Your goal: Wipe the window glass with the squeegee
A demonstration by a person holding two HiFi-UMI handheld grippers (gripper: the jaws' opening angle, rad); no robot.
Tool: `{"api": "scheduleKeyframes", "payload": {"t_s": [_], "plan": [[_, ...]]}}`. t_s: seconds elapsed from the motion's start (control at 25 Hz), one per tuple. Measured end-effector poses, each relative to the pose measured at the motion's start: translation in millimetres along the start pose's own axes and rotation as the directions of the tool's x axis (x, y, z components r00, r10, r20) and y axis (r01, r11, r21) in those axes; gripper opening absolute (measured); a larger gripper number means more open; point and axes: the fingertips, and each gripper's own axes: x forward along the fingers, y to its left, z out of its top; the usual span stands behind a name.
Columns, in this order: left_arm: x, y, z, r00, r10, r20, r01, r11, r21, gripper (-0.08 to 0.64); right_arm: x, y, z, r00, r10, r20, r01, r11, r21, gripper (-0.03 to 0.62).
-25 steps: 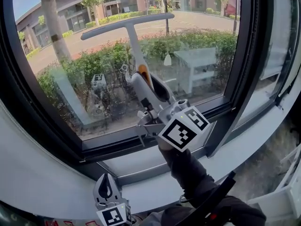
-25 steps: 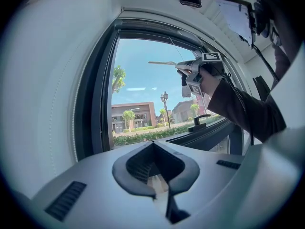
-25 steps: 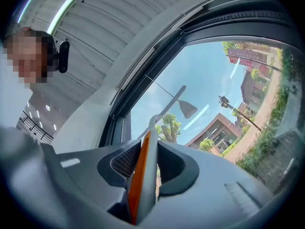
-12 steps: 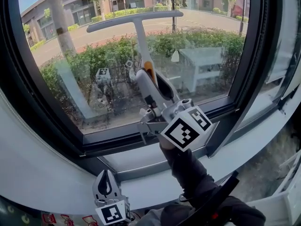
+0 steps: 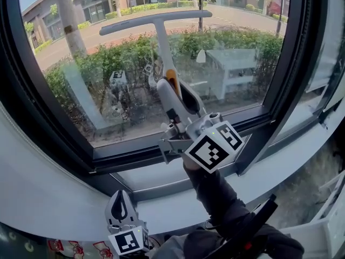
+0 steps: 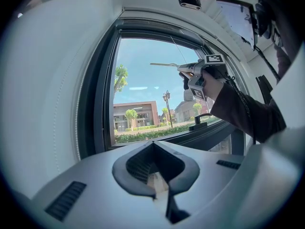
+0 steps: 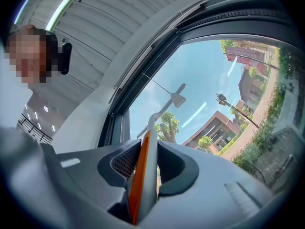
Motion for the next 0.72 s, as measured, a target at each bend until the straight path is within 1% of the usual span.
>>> {"api": "scheduleKeyframes", "payload": {"t_s": [0.32, 0.48, 0.6, 0.72], "plan": [[-8, -6, -1, 1.000, -0.008, -0.003, 0.008, 1.000, 0.008, -0.002, -16, -1, -9, 1.000, -0.013, -0.024, 0.013, 1.000, 0.013, 0.101], [-11, -12, 3, 1.000, -0.026, 0.013, 0.026, 1.000, 0.011, -0.002, -26, 3, -9, 0.999, -0.014, -0.039, 0.015, 1.000, 0.009, 0.101], [-11, -14, 2, 1.000, -0.021, -0.017, 0.021, 1.000, 0.006, -0.002, -21, 8, -9, 0.997, 0.020, -0.071, -0.023, 0.999, -0.033, 0.101], [-4, -17, -7, 0.995, -0.055, -0.078, 0.057, 0.998, 0.021, -0.002, -17, 3, -12, 0.996, 0.029, -0.086, -0.033, 0.998, -0.050, 0.101]]}}
